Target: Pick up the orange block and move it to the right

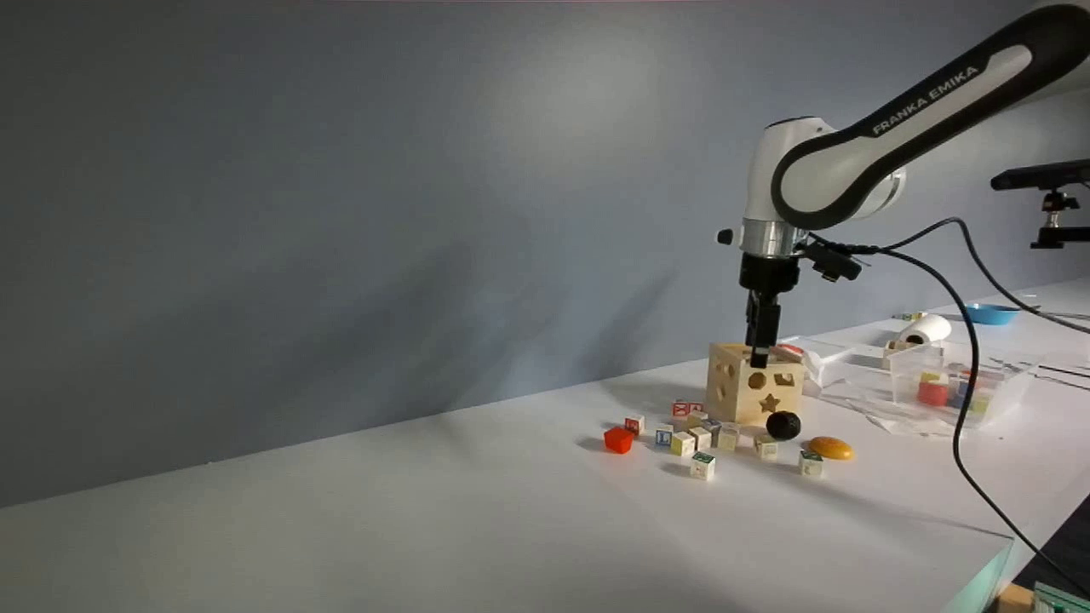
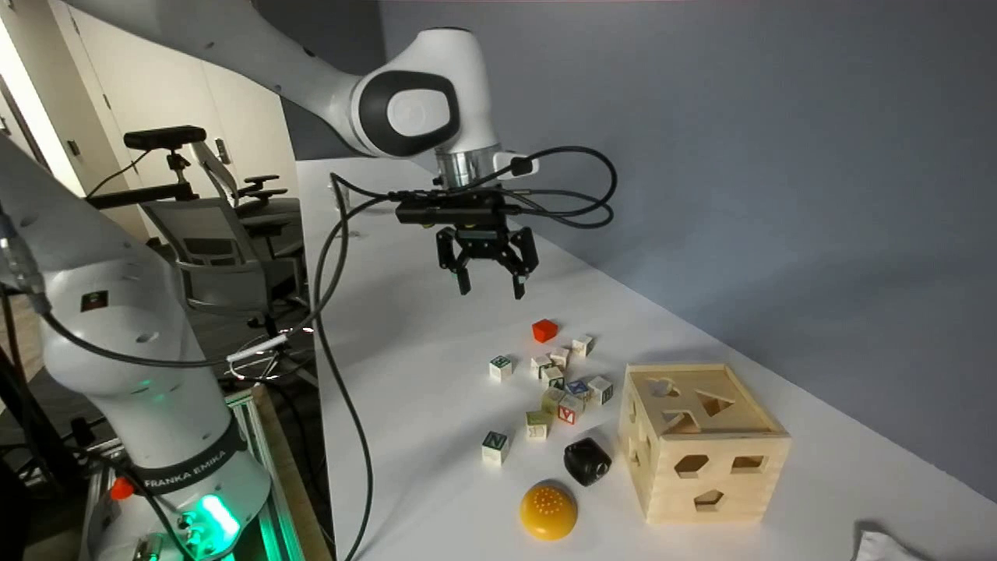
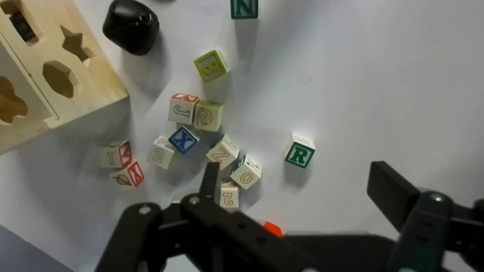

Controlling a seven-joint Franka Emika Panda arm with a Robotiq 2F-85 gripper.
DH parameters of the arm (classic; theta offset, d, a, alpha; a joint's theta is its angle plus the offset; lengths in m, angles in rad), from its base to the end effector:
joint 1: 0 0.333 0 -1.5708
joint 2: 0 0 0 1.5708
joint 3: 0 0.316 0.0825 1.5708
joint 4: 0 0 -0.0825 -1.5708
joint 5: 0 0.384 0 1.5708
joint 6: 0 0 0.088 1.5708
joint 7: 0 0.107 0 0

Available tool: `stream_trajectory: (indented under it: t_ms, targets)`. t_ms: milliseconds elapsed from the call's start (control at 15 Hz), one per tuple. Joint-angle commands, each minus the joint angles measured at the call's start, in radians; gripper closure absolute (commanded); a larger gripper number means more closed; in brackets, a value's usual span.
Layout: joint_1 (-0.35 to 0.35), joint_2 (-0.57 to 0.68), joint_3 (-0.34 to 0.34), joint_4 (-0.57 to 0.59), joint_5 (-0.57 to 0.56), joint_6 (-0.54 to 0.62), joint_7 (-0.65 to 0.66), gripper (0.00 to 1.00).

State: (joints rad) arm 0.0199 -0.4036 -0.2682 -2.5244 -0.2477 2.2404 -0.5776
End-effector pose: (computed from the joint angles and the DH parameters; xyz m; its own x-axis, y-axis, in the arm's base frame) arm 0.4094 -0.1120 0.4239 0.8820 0.4702 0.0311 0.4614 -0.8751 0.1460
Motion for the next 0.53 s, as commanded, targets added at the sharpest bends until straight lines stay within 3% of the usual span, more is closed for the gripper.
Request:
stream_trajectory:
  t_ms: [0,200,267,467]
  targets:
    - [0.022,0.087,0.011,0.038,0.117,0.07,-0.064,0.0]
    - [0.025,0.147,0.019,0.048,0.209,0.135,-0.062,0.0]
    - [-0.003,0.097,0.04,0.021,0.158,0.105,-0.052,0.0]
    - [-0.011,0.113,0.048,0.023,0.162,0.111,-0.051,0.0]
